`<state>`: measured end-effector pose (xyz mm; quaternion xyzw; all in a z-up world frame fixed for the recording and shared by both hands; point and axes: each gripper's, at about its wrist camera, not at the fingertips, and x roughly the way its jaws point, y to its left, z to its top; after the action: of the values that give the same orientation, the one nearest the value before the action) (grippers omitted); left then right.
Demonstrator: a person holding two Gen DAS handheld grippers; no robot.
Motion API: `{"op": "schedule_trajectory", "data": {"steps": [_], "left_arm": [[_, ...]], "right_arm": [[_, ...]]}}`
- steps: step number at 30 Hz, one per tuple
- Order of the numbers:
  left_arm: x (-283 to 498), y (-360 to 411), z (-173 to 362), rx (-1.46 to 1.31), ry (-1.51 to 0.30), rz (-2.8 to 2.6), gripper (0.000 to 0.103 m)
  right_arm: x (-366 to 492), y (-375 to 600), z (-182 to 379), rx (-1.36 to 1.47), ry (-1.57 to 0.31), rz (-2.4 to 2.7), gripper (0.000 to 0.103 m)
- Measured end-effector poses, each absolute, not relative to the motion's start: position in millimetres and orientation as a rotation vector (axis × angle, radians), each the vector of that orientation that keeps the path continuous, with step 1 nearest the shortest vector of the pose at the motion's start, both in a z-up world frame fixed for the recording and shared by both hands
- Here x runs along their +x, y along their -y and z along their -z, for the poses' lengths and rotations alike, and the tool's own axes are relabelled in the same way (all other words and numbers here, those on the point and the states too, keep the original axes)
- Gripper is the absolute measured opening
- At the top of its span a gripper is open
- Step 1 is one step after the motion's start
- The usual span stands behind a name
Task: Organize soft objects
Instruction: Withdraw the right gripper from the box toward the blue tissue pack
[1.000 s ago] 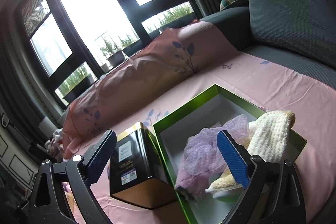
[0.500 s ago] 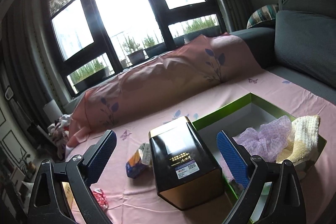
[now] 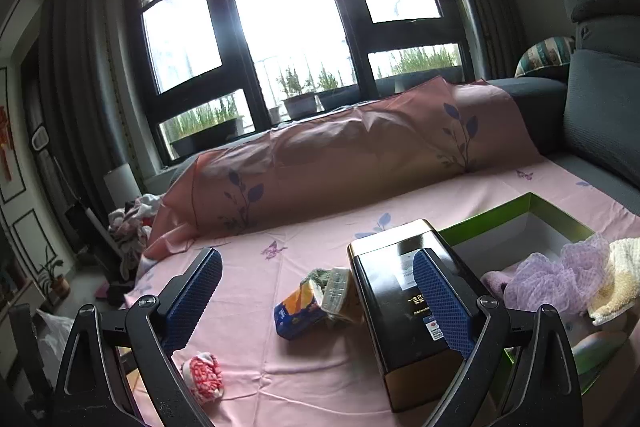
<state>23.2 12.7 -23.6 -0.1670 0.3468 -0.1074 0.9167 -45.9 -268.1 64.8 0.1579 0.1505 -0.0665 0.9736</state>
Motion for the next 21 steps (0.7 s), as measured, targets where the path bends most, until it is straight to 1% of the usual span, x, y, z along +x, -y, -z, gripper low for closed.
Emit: {"op": "schedule_trajectory", "data": {"steps": [11, 16, 21], "left_arm": [[26, -26, 17, -0.422, -0.702, 0.195, 0.081], [29, -28, 14, -0.41, -0.709, 0.212, 0.08], [29, -38, 10, -0.367, -0.69, 0.166, 0.08]], "right_arm": [[-48, 267, -64, 0.34, -0.293, 0.098, 0.097], [-41, 245, -65, 0.287, -0.342, 0.024, 0.097], [-21, 220, -59, 0.31, -0.435, -0.093, 0.097]]}}
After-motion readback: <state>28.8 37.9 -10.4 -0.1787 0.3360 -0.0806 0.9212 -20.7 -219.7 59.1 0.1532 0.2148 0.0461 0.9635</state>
